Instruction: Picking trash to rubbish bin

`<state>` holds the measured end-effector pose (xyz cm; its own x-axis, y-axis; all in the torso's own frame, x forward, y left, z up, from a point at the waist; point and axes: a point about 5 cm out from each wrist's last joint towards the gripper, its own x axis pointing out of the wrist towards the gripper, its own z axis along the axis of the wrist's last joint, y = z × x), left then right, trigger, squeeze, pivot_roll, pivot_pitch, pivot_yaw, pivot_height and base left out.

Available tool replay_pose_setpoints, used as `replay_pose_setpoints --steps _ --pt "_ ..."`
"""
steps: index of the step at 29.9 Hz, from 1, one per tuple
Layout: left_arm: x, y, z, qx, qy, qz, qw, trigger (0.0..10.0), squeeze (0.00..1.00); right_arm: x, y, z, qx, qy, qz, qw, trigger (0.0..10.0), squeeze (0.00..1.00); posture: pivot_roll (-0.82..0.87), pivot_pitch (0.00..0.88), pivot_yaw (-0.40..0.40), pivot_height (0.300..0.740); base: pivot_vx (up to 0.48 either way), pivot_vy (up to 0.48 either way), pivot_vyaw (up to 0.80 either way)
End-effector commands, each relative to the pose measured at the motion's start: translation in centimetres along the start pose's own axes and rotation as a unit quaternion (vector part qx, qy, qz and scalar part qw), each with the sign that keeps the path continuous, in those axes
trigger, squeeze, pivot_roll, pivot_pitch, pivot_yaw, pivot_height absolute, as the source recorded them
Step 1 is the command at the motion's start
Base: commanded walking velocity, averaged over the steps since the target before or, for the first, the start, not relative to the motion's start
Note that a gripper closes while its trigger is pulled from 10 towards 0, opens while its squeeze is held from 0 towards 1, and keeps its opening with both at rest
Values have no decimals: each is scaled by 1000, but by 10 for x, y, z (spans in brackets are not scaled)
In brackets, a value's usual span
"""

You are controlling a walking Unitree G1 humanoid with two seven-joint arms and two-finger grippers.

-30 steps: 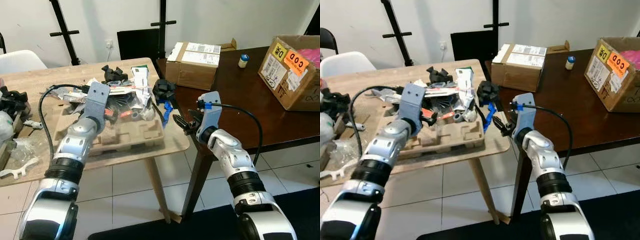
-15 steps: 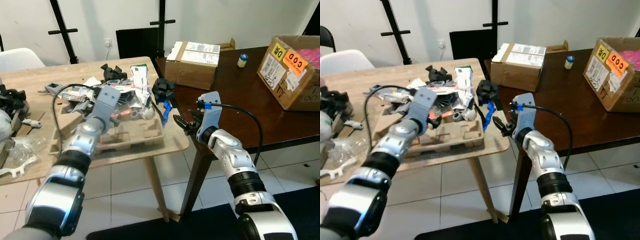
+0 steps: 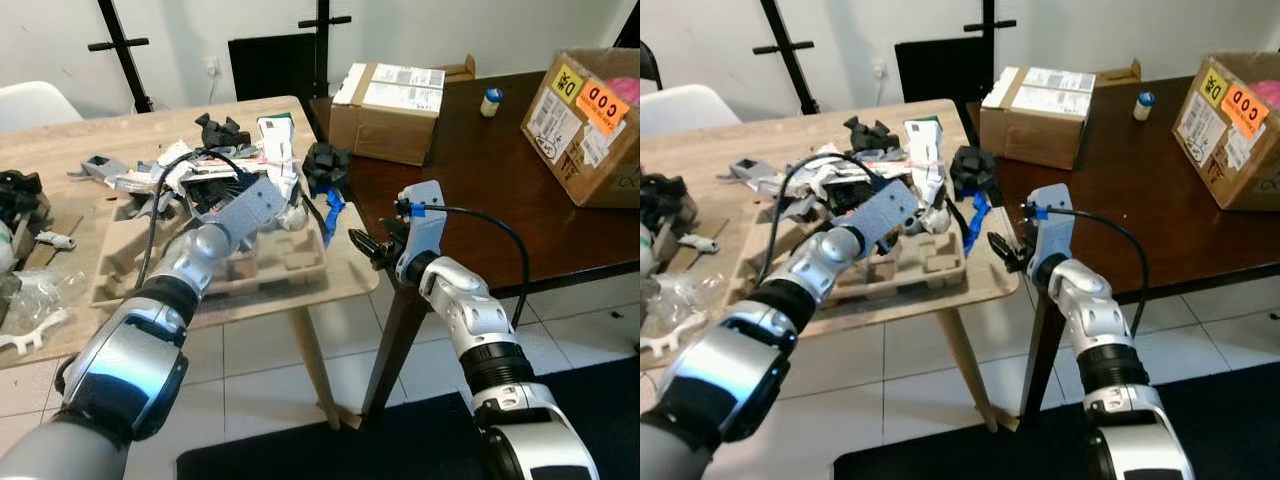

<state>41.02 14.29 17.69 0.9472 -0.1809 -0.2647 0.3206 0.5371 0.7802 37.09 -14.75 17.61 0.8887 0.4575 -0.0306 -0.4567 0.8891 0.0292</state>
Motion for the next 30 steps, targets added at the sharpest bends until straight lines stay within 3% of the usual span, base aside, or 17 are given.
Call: replay_pose_setpoints --steps 1,7,12,14,16,30 --pt "-1 8 -7 37 14 7 999 10000 0 -1 2 -3 5 8 7 1000 10000 0 -65 182 71 740 0 0 0" --pt "-2 13 -11 69 29 15 997 10000 0 -1 3 -2 4 7 7 1000 10000 0 -72 190 69 740 0 0 0" --pt "-2 18 -10 142 35 43 988 10000 0 -1 4 -1 5 6 7 1000 10000 0 -77 198 69 740 0 0 0" --pt "-2 18 -10 142 35 43 988 10000 0 -1 4 -1 5 6 7 1000 10000 0 -77 198 69 740 0 0 0" --pt "-2 19 -10 177 37 60 982 10000 0 -2 5 -2 6 8 7 1000 10000 0 -87 207 68 740 0 0 0" --pt "-1 24 -3 115 41 68 990 10000 0 -7 2 0 8 10 -4 1000 10000 0 -113 237 84 740 0 0 0"
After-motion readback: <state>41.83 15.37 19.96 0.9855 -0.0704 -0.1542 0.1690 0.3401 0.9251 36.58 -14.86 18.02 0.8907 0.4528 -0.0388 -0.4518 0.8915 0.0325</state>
